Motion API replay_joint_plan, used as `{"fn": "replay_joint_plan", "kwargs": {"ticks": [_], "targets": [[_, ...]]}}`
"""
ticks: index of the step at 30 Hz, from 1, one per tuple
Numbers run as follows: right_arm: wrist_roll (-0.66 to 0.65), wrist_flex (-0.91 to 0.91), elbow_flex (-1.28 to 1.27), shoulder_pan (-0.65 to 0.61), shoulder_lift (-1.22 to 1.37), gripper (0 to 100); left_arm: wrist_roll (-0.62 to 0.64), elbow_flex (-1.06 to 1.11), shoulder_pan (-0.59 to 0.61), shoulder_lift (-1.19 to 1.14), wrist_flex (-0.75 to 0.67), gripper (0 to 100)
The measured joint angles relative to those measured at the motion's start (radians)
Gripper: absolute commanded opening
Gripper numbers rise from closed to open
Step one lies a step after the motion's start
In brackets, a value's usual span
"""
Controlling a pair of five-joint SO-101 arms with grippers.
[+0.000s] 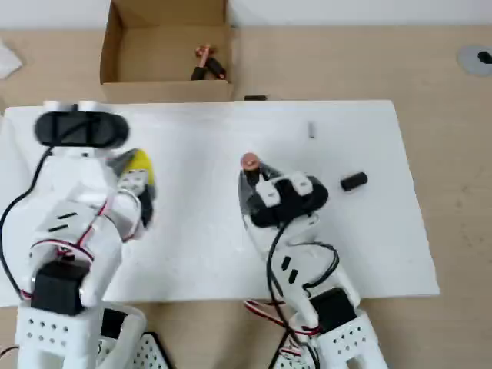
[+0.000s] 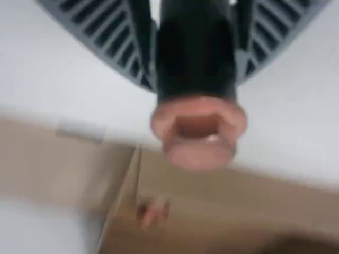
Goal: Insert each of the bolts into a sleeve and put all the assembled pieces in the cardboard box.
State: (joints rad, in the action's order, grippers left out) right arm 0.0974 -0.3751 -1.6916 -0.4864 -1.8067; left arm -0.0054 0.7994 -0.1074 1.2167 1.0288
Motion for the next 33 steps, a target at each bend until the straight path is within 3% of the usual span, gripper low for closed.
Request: {"fn": "replay_joint_plan", "kwargs": {"ticks": [10, 15, 23, 33], "targets": [[-0.195, 0.133, 0.000, 0.083, 0.000, 0.9, -0.011, 0.310, 0.238, 0.000, -0.207, 0], [-0.221, 0.212, 0.044, 0.091, 0.091, 0.9, -0.049, 0.462, 0.270, -0.002, -0.281, 0], [-0.221, 0.358, 0.413, 0.091, 0.713, 0.9, -0.066, 0.477, 0.273, -0.002, -0.304, 0], [-0.221, 0.526, 1.079, 0.055, 1.653, 0.9, -0.262, 0.477, 0.273, -0.006, -0.269, 0]]}}
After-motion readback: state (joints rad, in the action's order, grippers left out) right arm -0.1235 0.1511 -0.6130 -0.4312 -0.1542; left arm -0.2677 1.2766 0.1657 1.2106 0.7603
